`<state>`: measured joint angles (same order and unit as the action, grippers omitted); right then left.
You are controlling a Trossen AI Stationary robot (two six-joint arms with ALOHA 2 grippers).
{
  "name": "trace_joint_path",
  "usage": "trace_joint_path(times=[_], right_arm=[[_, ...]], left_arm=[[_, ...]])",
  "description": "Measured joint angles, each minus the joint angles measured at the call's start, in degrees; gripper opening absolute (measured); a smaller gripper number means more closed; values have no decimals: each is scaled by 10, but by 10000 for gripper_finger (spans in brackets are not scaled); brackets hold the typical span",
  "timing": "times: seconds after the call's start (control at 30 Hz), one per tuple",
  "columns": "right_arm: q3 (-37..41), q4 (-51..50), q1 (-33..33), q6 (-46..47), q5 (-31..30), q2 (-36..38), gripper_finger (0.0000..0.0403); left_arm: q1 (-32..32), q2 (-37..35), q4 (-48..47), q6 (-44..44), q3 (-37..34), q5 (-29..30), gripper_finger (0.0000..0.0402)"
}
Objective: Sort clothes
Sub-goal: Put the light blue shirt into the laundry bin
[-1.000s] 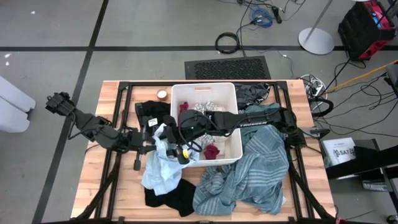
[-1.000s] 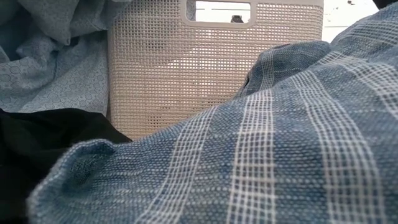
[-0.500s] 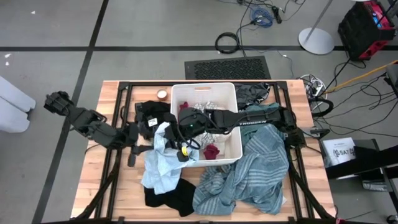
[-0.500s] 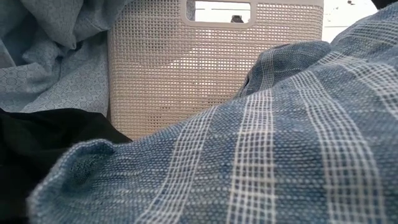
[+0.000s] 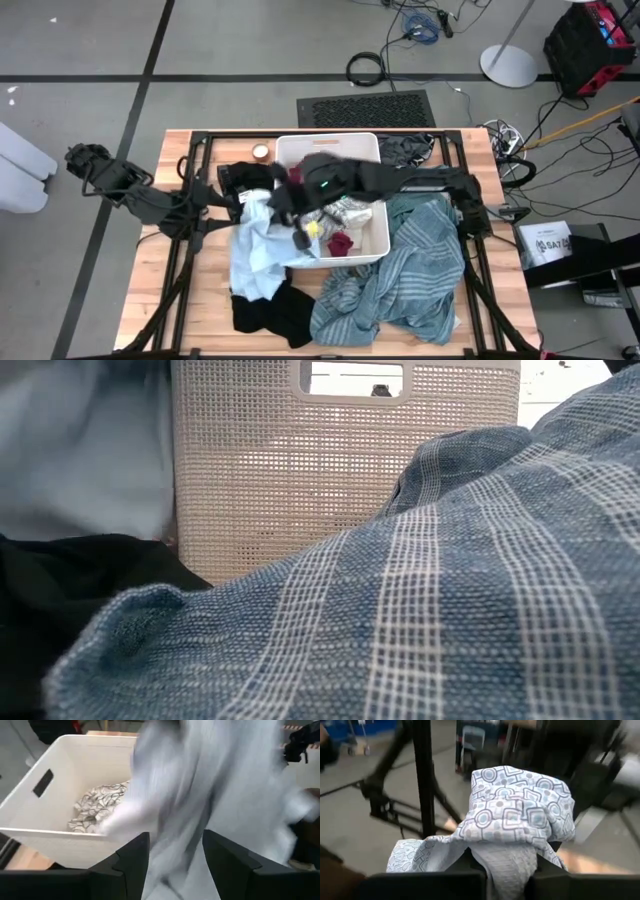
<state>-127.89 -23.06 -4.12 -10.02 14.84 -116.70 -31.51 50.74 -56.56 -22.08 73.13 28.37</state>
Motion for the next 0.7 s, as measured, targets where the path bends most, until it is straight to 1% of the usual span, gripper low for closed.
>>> trace_joint_path(times=[0.1,0.17,0.33,0.47,0.57,0.7], right_arm=[[-46,-22,0,-13,-1,22,25],[-71,-43,0,-28,-23,42,25],[-63,-46,0,-70,-126,144,25],[-63,-50,0,-93,-183,209,25],[-63,-65,1,-98,-210,243,25],[-64,-124,16,-86,-212,263,25]], left_arm=[[0,-1,1,1,0,19,194],[0,-1,1,2,0,30,194],[0,-1,2,16,-1,46,194],[0,-1,5,30,-1,64,194],[0,-1,8,33,-1,67,194],[0,-1,23,35,-1,67,194]])
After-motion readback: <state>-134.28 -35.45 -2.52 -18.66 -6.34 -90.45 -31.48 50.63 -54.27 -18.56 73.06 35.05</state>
